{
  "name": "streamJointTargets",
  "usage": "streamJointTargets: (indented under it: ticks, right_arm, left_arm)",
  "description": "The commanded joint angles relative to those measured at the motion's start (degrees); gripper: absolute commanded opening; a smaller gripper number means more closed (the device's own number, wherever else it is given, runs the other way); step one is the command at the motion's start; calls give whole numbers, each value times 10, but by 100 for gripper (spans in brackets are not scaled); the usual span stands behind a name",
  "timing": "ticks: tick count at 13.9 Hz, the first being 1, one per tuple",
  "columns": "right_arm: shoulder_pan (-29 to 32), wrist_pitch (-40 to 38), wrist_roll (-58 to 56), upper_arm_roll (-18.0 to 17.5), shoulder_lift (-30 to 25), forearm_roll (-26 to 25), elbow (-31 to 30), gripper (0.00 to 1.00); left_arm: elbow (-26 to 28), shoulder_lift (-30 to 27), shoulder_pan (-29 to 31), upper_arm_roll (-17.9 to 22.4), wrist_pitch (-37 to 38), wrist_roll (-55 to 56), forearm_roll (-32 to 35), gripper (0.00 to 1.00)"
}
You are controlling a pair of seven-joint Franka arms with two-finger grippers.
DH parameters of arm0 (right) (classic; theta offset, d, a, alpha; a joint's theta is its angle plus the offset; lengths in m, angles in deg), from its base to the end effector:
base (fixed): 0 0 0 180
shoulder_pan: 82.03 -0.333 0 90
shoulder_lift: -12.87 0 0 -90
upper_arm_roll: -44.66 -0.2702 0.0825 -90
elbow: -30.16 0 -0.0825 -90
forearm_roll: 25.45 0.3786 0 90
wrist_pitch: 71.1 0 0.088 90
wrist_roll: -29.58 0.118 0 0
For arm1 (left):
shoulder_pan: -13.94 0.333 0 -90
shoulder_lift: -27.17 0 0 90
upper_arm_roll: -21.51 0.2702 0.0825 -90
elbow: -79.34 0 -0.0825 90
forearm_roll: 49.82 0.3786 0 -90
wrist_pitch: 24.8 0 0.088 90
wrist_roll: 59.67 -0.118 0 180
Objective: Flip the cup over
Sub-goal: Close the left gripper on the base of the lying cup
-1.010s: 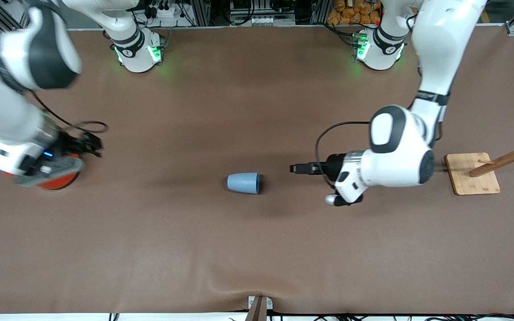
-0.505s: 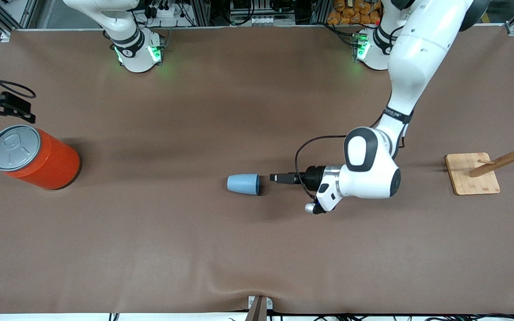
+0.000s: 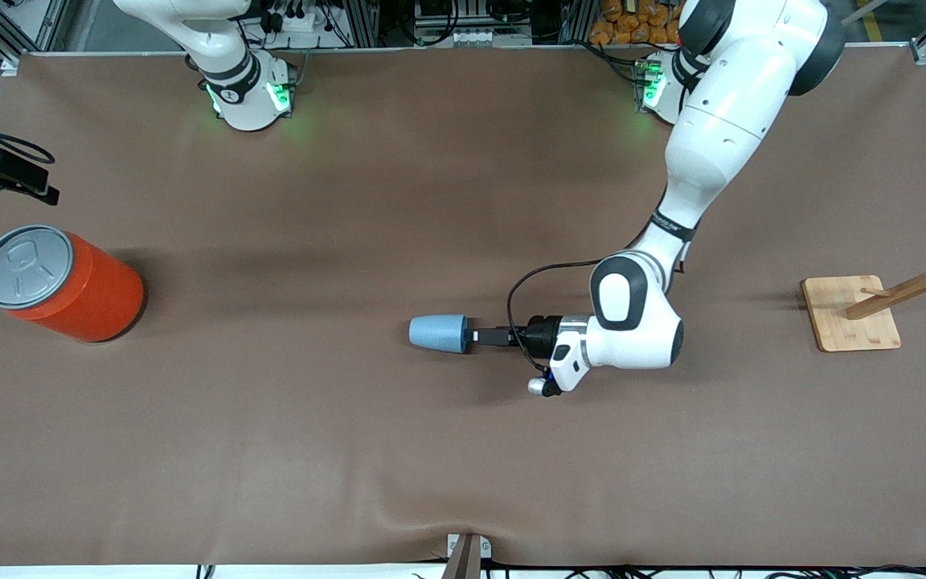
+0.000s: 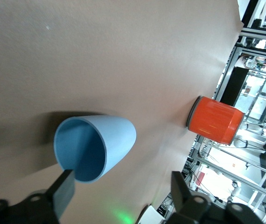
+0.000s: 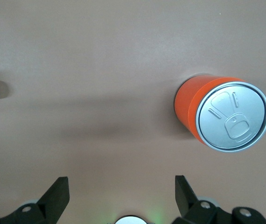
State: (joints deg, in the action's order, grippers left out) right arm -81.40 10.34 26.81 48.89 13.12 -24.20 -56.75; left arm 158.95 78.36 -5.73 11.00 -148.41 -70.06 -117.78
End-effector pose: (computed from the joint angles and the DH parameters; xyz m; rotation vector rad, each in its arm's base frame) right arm 0.5319 -0.0423 0.5778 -3.1094 0.0534 0.1528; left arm 0.5935 -0.3724 0.1626 2.0845 0.1580 -0.3438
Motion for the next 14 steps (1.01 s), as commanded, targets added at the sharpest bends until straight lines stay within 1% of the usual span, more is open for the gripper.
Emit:
streamJointTargets:
  ticks: [1,6,9,14]
  right_arm:
    - [3,-10,11,0,2,11,10,100]
    - [15,-2,6,2,5,12,10,100]
    - [21,-1,4,2,5,12,10,100]
    - [22,-3,3,3,5,12,9,100]
  left_arm:
    - [-15,12,-11,2,-7,-10,-17,86]
    - [-16,27,-26,2,-31,-12,-18,84]
    - [-23,37,-28,2,-40,-26,-19,80]
    - [-34,53,-55,2,-63,-27,-59,64]
